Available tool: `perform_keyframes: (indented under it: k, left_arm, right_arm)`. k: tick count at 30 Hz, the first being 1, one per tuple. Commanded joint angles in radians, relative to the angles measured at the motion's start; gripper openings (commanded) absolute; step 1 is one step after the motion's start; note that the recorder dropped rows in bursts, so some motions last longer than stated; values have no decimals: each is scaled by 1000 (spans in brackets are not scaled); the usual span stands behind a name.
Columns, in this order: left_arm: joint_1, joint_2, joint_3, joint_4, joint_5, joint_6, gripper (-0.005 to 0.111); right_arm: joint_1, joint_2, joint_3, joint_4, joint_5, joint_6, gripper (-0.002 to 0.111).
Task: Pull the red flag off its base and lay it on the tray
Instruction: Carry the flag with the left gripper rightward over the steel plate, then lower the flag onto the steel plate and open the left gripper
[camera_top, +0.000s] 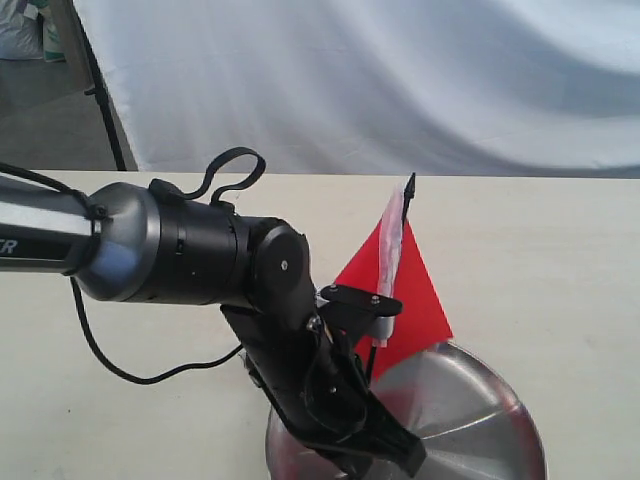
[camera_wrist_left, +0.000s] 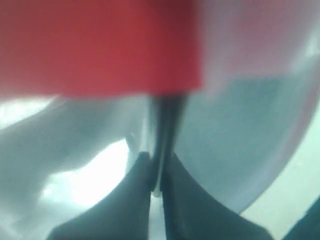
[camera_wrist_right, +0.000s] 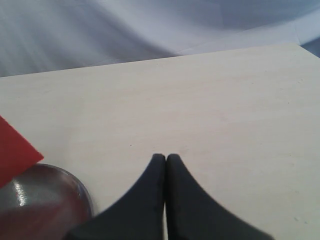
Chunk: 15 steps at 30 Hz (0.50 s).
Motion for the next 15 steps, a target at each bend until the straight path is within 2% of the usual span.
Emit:
perform_keyframes:
  k: [1, 8, 15]
  left_arm:
    - [0, -3, -6, -166, -25, 81, 0]
    - [0, -3, -4, -460, -38, 182, 0]
    - [-41, 65, -4, -565, -28, 264, 0]
  right_arm:
    - [-3, -4, -3, -1, -3, -3, 0]
    - [-3, -4, -3, -1, -5, -3, 0]
    - [-3, -4, -3, -1, -5, -3, 0]
